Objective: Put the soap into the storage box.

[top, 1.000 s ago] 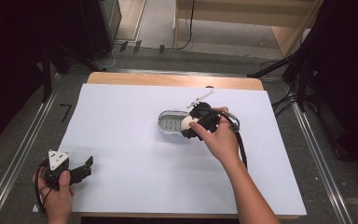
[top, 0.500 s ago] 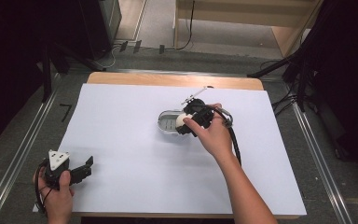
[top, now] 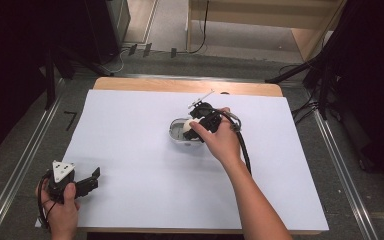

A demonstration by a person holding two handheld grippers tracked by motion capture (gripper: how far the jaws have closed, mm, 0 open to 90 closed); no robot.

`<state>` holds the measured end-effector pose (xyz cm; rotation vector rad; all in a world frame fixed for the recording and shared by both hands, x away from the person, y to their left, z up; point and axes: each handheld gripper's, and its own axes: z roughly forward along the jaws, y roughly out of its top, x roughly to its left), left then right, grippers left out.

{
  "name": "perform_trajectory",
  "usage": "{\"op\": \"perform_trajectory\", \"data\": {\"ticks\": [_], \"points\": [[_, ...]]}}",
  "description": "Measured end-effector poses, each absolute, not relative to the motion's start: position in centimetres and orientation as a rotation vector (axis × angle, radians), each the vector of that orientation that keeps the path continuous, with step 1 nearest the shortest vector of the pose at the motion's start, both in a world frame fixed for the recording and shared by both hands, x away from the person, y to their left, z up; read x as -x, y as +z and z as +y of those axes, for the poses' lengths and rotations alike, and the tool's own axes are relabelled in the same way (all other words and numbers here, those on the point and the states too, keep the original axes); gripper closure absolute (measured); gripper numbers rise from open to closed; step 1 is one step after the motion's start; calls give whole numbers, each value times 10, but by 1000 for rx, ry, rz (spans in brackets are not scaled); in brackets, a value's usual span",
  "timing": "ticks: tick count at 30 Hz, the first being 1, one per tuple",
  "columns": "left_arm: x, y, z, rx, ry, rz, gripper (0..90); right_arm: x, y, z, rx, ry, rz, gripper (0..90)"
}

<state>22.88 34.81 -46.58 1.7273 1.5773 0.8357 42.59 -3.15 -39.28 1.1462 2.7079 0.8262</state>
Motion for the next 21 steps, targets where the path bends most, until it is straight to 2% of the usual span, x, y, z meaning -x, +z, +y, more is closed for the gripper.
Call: {"op": "perform_trajectory", "data": {"ticks": [21], "points": [[-229, -466, 348, -1730, 830, 1580, 141, -438, -405, -21, -1212, 798, 2705, 244]]}}
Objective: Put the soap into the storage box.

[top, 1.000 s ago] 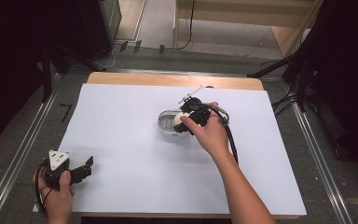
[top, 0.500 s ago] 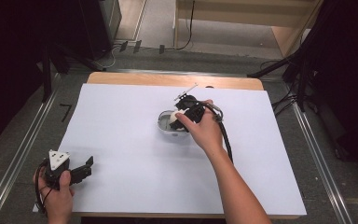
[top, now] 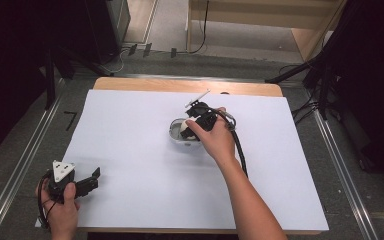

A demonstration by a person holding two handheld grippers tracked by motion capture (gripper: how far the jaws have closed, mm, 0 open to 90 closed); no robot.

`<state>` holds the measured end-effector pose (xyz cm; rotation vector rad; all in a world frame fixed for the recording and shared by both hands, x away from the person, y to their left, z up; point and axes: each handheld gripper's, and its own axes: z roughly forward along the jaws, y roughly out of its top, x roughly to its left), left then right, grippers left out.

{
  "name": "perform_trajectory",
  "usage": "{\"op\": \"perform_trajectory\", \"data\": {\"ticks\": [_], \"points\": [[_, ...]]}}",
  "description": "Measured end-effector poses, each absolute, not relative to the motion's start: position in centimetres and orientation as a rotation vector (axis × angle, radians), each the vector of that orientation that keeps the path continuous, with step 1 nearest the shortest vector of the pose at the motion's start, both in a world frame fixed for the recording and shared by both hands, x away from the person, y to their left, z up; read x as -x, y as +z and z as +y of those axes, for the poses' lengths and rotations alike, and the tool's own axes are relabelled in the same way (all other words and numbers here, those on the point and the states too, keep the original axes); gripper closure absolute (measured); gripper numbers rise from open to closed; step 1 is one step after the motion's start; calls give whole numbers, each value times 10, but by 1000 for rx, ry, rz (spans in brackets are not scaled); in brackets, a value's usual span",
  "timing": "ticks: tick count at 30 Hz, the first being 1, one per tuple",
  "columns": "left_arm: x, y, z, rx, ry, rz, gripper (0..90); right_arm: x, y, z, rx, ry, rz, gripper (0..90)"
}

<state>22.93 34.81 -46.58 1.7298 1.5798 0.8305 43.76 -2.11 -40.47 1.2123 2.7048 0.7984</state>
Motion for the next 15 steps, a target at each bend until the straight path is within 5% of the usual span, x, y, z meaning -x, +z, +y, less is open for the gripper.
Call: {"op": "perform_trajectory", "data": {"ticks": [15], "points": [[-229, -466, 348, -1727, 827, 1581, 141, -438, -412, -15, -1212, 759, 2727, 244]]}}
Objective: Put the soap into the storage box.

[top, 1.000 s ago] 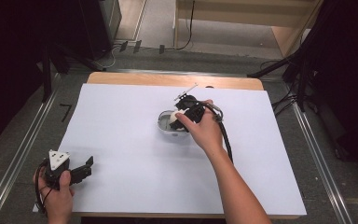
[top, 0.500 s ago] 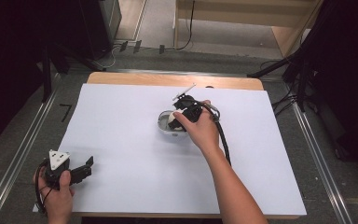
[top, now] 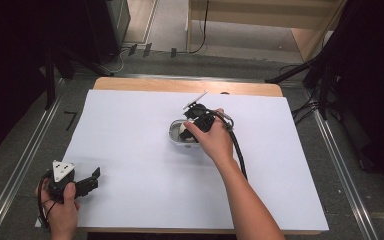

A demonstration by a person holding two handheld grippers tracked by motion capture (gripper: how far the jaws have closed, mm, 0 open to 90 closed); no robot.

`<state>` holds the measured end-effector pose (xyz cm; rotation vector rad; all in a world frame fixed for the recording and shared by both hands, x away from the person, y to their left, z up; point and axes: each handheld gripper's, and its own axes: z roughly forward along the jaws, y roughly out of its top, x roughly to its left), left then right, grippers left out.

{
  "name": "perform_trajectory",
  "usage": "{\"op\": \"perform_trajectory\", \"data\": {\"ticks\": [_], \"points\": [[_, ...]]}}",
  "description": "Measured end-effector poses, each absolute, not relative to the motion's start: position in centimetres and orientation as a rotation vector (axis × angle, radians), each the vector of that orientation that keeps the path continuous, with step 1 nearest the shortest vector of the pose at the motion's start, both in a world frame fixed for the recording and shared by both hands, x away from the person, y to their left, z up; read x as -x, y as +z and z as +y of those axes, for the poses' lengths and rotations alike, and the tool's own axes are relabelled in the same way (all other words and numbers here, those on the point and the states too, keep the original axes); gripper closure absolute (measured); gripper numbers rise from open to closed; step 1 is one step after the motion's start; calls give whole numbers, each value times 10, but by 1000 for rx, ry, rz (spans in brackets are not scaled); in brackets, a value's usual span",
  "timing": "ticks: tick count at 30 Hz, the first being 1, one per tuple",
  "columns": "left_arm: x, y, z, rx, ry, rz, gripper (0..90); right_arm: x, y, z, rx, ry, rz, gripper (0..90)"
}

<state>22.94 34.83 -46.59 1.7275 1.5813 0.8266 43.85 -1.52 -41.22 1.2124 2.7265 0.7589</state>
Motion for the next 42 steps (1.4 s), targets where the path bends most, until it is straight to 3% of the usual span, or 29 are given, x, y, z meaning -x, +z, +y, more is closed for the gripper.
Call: {"op": "perform_trajectory", "data": {"ticks": [19, 42], "points": [[-230, -466, 349, -1730, 824, 1584, 141, -436, -409, -22, -1230, 783, 2715, 191], [-230, -466, 349, -1726, 823, 1583, 141, -407, -399, -49, -1241, 833, 2671, 152]]}}
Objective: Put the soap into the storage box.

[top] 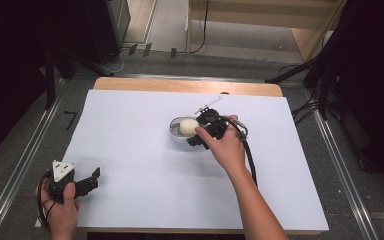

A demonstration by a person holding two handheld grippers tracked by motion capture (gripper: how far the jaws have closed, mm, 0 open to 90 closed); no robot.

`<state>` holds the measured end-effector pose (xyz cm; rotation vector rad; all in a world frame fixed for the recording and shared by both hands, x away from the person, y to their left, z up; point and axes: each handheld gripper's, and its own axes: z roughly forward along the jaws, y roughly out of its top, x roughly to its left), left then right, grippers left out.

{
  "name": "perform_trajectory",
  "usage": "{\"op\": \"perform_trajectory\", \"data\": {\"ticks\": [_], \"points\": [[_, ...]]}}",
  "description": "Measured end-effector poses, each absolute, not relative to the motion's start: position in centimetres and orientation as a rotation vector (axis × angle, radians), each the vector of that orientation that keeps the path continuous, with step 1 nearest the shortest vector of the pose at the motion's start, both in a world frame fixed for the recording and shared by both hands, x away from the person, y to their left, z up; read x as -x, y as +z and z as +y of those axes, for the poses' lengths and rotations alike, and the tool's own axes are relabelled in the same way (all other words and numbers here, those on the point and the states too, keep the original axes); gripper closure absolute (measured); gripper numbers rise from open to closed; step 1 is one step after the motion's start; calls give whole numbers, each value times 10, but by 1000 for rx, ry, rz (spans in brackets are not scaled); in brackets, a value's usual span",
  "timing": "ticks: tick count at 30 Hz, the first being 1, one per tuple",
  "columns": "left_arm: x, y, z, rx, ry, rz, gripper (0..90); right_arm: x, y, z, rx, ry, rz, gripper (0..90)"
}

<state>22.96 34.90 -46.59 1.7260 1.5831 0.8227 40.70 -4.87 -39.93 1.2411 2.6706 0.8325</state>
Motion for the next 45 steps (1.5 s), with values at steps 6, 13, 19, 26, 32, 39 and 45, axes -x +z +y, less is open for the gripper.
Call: {"op": "perform_trajectory", "data": {"ticks": [6, 13, 19, 26, 32, 39, 45], "points": [[-230, -466, 349, -1729, 824, 1583, 141, -398, -403, -64, -1264, 832, 2653, 152], [-230, -466, 349, -1729, 824, 1584, 141, -389, -409, -80, -1292, 831, 2634, 149], [-230, -466, 349, -1728, 825, 1584, 141, -379, -418, -100, -1299, 855, 2611, 135], [-229, -466, 349, -1728, 822, 1581, 141, -369, -426, -124, -1328, 890, 2572, 134], [-229, -466, 349, -1727, 825, 1581, 141, -363, -433, -147, -1352, 901, 2549, 133], [-229, -466, 348, -1726, 827, 1582, 141, -351, -441, -169, -1375, 880, 2502, 127], [-229, -466, 348, -1726, 827, 1581, 141, -341, -447, -189, -1389, 895, 2462, 126]]}}
